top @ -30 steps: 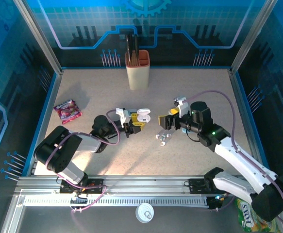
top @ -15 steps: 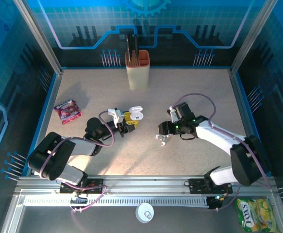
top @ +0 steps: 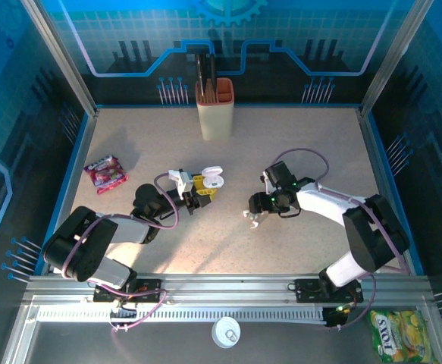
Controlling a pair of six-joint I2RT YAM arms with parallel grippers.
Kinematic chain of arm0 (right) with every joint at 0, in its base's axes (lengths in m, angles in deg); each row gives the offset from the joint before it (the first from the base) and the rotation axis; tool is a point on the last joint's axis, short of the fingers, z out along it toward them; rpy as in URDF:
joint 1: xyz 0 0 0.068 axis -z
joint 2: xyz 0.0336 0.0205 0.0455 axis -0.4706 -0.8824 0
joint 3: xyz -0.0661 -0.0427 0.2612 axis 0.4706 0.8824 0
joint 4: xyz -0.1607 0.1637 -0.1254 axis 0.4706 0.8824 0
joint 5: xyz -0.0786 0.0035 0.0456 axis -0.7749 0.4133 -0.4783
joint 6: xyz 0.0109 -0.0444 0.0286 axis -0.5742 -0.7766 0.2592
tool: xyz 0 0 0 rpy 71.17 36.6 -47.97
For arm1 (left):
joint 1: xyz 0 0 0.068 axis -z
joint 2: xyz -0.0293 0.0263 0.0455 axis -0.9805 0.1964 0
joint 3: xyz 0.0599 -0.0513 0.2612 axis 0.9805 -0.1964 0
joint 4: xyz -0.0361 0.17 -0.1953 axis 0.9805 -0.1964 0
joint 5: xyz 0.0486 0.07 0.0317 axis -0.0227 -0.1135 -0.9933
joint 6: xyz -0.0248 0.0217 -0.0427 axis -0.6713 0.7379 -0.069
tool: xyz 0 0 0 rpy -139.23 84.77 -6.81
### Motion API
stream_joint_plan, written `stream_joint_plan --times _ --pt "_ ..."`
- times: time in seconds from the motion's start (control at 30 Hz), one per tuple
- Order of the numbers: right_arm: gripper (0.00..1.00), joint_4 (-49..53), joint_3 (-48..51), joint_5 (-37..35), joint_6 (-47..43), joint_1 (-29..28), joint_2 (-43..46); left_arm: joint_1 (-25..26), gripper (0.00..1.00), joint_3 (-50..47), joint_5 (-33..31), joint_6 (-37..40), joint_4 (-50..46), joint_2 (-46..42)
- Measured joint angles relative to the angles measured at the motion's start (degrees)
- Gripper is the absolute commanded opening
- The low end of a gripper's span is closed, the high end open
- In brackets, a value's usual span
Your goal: Insert the wireless bluetooth earbuds into the charging case
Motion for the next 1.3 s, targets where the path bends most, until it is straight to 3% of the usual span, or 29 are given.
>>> stream_joint_plan --times 0.4,0.77,1.3 --pt "0.67 -2.91 -1.75 4.90 -1.38 2.51 -4.79 -0.02 0.36 0.00 0.02 -0.17 0.00 0.00" --pt "0.64 -11.89 7.76 7.02 0.31 2.82 1.27 -0.02 0.36 0.02 1.14 -0.81 0.00 1.09" --pt "0.61 -9.01 13.25 8.68 4.07 0.98 8.92 -0.04 0.36 0.33 1.57 -1.66 0.00 2.01"
